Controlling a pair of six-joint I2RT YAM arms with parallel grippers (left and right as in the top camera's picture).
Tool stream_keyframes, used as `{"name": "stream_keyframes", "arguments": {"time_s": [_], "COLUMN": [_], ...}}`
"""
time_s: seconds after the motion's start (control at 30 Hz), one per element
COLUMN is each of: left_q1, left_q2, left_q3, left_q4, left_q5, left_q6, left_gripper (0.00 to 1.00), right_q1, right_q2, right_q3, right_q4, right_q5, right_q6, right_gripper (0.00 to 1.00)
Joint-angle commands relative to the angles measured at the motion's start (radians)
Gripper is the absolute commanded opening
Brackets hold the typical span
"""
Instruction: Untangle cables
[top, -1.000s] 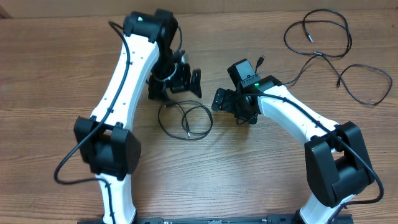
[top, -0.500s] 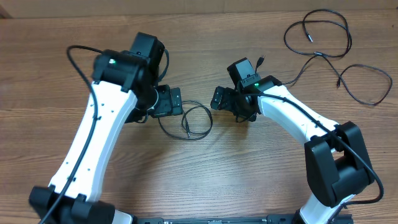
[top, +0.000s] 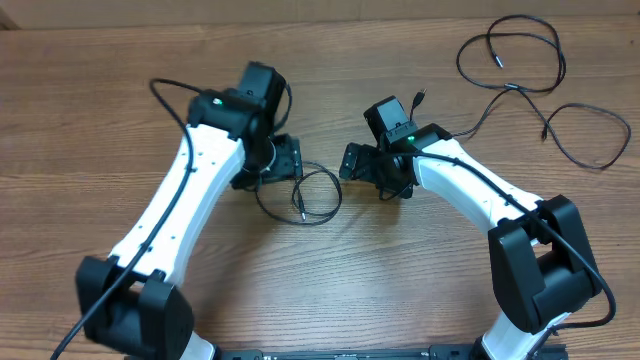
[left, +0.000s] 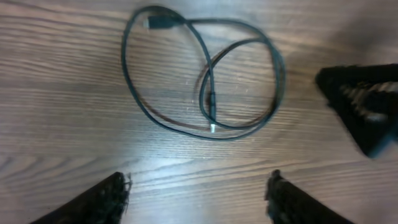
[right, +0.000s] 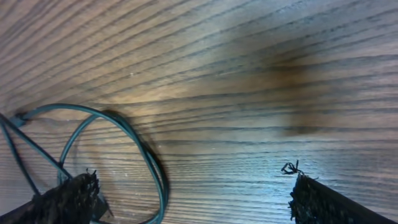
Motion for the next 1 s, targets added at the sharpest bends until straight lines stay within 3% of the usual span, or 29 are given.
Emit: {"name": "stream_keyframes", "arguments": {"time_s": [0.0, 0.13, 0.47, 0.73, 0.97], "left_q1": [-0.005, -0.008, -0.024, -0.008, 0.004], "left_q2": [0.051, 0.108, 0.278, 0.302, 0.302], "left_q3": [-0.051, -0.078, -0.084, -0.084, -0.084], "left_q4": [0.028, 0.087, 0.176, 0.291, 0.344], "left_q5": [0.007, 0.035, 0.09, 0.086, 0.059], "left_q6": [0.0, 0.0, 0.005, 0.029, -0.029], "left_gripper": [0.62, 0.46, 0.37, 0.45, 0.42], "right_q1": [0.007, 0.007, 0.007, 0.007, 0.007], "right_q2": [-0.002, -0.002, -0.002, -0.002, -0.002], "right_q3": [-0.007, -0.007, -0.011, -0.011, -0.011], "right_q4": [0.011, 0.018, 0.022, 0.025, 0.032], "right_q5": [0.024, 0.024, 0.031, 0.051, 0.054], "right_q6": [-0.01, -0.01, -0.01, -0.01, -0.01], "right_gripper": [1.0, 1.0, 1.0, 1.0, 1.0]}}
